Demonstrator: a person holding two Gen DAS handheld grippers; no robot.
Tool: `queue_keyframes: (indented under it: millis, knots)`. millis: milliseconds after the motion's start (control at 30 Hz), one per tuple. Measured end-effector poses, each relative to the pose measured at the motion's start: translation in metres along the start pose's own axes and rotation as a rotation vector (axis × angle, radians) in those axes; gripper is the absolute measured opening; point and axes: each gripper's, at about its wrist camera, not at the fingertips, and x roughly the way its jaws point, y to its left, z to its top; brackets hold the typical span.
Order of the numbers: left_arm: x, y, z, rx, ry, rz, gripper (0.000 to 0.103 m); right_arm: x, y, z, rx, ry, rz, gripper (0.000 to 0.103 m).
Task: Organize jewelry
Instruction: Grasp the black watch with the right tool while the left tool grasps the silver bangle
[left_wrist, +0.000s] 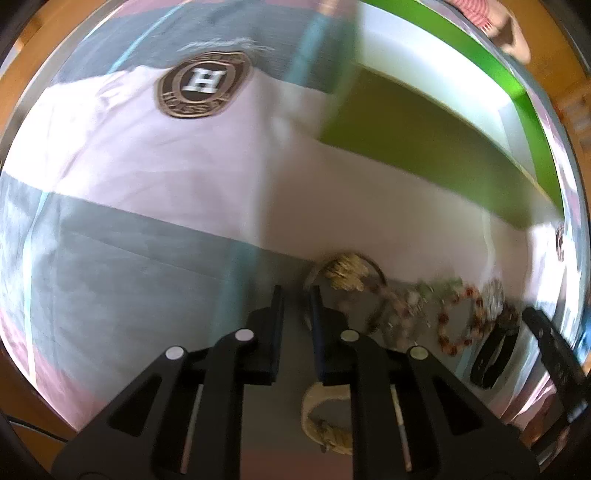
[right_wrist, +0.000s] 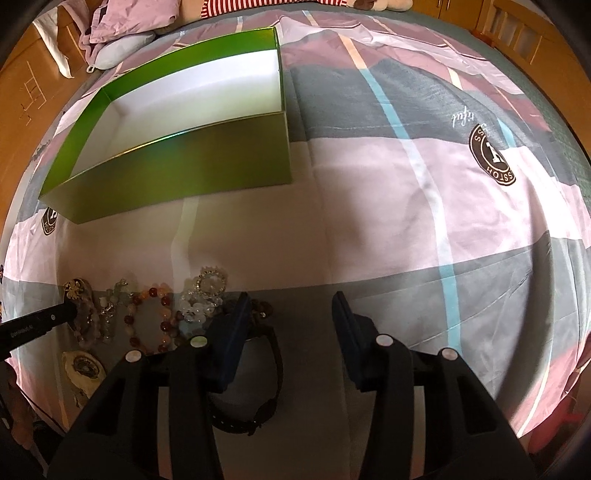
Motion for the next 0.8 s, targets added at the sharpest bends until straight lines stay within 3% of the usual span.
queue_keyframes:
  millis: [167, 267, 367, 600, 733, 800]
  knots:
    - [0.004, -0.003, -0.002, 0.017, 0.015, 0.007, 0.014, -0.006, 0.000, 0.002, -0.019, -0.012, 0.035, 0.047]
    - [0.004, -0.006, -0.003, 0.038, 0.032, -0.017, 0.014, -0.004, 0.007, 0.000, -0.074, 0.020, 0.030, 0.047]
    - [0.004, -0.004, -0.002, 0.032, 0.028, 0.010, 0.014, -0.011, 0.004, 0.000, -0.126, 0.037, 0.035, 0.047]
    - [0.007, -0.002, 0.000, 0.026, 0.030, 0.001, 0.005, 0.006, 0.009, -0.009, -0.212, 0.133, 0.027, 0.046]
    - [0.012, -0.013, 0.000, 0.027, 0.028, 0.008, 0.005, 0.022, 0.021, -0.016, -0.248, 0.176, 0.032, 0.019]
    - [0.013, -0.012, -0.004, 0.033, 0.024, 0.014, 0.007, 0.021, 0.026, -0.016, -0.263, 0.159, 0.033, 0.011]
